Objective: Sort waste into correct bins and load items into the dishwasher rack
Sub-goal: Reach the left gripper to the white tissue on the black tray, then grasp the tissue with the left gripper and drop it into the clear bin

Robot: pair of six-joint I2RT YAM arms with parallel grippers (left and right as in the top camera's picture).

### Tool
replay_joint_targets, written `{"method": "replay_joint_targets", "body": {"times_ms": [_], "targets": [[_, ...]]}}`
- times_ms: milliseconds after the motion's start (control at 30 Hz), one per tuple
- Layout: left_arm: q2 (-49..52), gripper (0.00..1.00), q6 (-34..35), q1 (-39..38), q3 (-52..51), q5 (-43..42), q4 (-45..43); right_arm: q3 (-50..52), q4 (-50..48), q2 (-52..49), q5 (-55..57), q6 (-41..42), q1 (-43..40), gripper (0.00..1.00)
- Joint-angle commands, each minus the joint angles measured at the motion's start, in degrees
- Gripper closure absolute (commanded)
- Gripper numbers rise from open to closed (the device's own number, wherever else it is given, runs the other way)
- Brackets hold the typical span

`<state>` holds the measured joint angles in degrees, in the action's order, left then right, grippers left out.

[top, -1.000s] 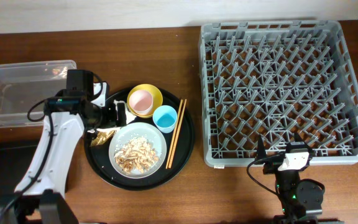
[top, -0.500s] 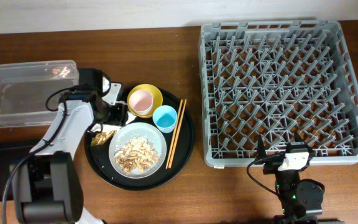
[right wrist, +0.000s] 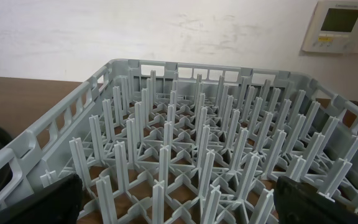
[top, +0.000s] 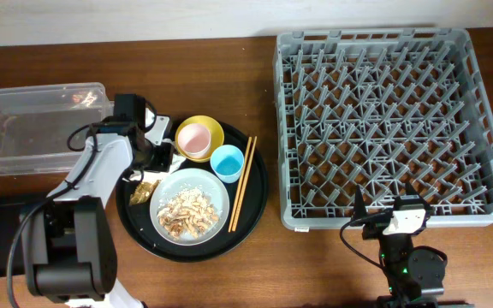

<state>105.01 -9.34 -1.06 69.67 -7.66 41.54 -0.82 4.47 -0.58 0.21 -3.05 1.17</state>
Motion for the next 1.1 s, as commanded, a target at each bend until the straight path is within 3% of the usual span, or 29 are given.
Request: {"method": "replay_joint_targets", "body": {"times_ms": [0,433,633,733,933,967,1000,1033,1067], "targets": [[-3.6,0.99,2.7,0.0,3.5,0.0,3.1,0.5,0.1,0.4,0.5,0.1,0.3,0.02],[-23.3,0.99,10.5,0.5,4.0,0.2,4.5,0.5,0.1,0.4,0.5,0.1,0.3,0.02],[-30.0,0.99,22.8,10.9,4.2,0.2,-6.6,0.5,0.1,0.4,0.5,0.1,0.3,0.02],[-29.0,0.99,24.4,18.8,4.2,4.2,-15.2,0.5,0.1,0.4,0.5,0.1,0.3,0.02],[-18.0,0.99,24.3,23.6,4.2,14.0,-20.2,0.5,0.1,0.4,0.5,0.1,0.3,0.02],[-15.8,0.98,24.3,24.2,4.2,14.0,-21.0,0.5,0.1,0.4,0.5,0.1,0.3,0.02],[-14.6,0.7,24.3,24.3,4.2,13.9,-21.6,0.5,0.1,0.4,0.5,0.1,0.3,0.02],[-14.2,0.52,24.3,24.3,4.2,13.8,-22.1,0.5,0.1,0.4,0.5,0.1,0.3,0.02],[-14.2,0.52,24.3,24.3,4.2,12.7,-22.7,0.5,0.1,0.4,0.5,0.1,0.3,0.01]]}}
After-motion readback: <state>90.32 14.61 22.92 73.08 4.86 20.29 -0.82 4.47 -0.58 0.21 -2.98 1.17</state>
